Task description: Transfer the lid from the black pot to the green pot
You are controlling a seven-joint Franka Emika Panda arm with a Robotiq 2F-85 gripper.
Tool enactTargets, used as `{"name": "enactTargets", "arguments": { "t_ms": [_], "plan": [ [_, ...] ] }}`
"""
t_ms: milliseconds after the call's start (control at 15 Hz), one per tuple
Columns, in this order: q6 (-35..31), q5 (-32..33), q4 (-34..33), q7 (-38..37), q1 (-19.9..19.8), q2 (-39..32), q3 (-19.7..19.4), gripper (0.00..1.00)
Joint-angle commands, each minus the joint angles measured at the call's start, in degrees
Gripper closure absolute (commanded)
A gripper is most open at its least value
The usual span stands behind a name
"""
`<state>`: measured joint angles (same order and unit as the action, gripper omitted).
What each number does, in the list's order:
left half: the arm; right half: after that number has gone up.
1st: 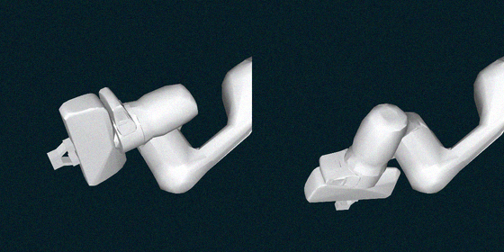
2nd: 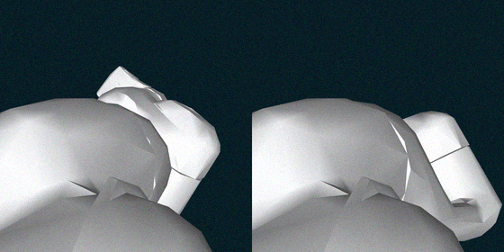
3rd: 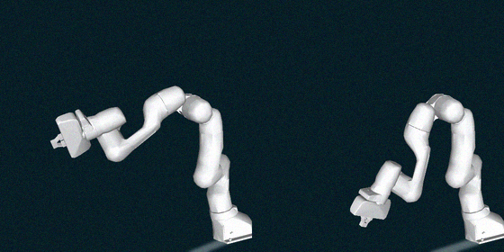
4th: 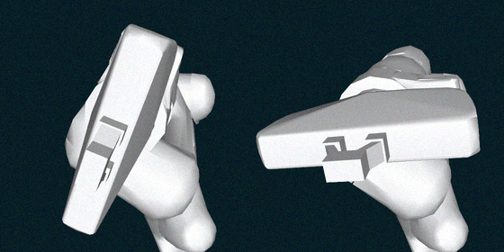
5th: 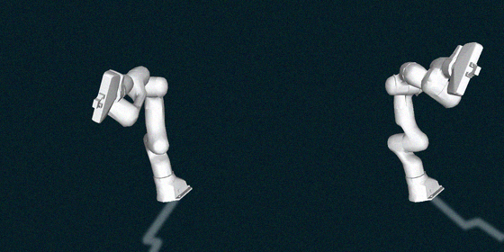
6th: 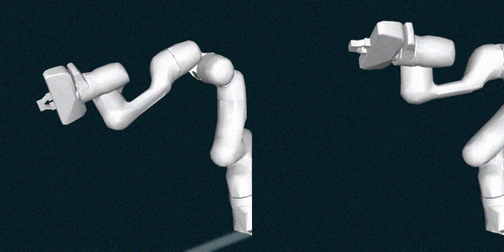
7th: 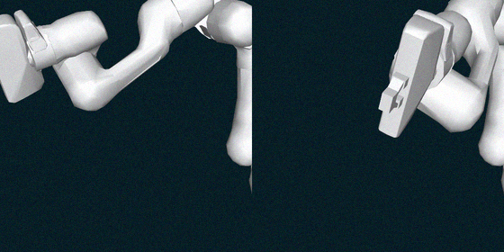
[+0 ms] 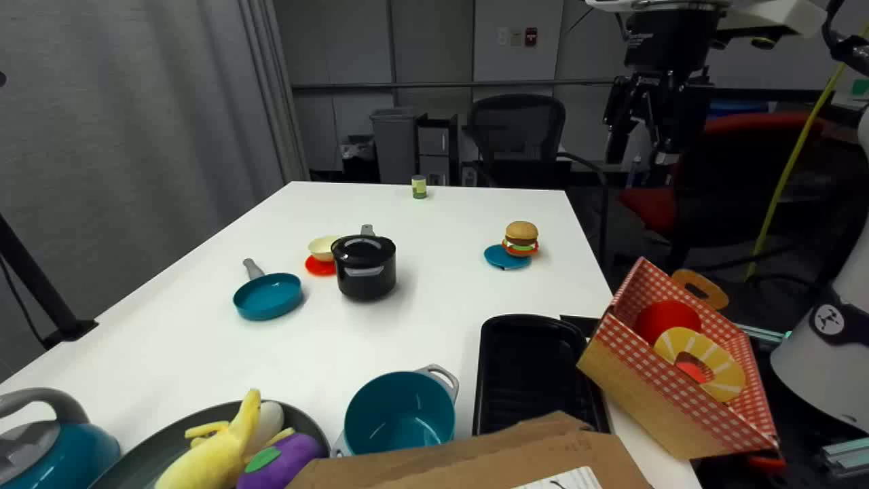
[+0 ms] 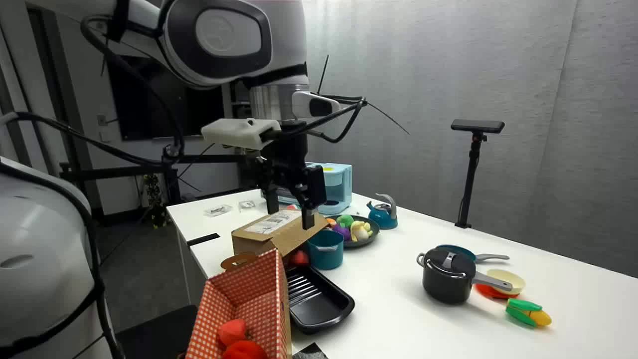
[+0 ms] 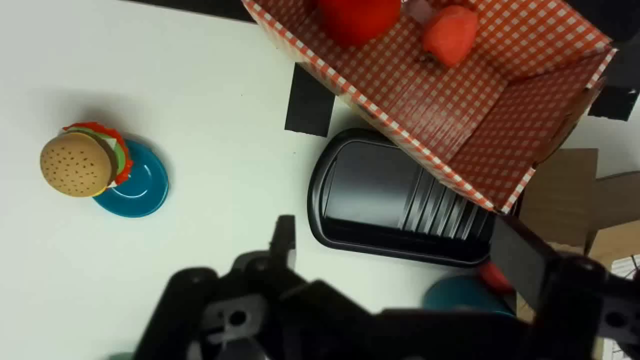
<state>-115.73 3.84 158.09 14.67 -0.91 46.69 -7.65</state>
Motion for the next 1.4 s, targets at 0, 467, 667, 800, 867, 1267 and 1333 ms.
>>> {"name": "enactTargets", "arguments": {
  "t_ms": [0, 467, 667, 800, 867, 1267, 1333],
  "plan": [
    [0.15, -0.05, -0.12, 0.01, -0.02, -0.17, 0.05, 0.00],
    [0.15, -0.05, -0.17, 0.00, -0.02, -0.20, 0.06, 0.00],
    [0.65, 0.03, -0.31, -0.19, -0.29, -0.39, 0.04, 0.00],
    [0.17, -0.09, -0.17, -0.04, -0.01, -0.67, 0.12, 0.00],
    [0.17, -0.09, -0.17, -0.04, -0.02, -0.73, 0.12, 0.00],
    [0.18, -0.10, -0.18, -0.04, -0.02, -0.74, 0.12, 0.00],
    [0.18, -0.09, -0.18, -0.04, -0.02, -0.74, 0.12, 0.00]
  ]
}}
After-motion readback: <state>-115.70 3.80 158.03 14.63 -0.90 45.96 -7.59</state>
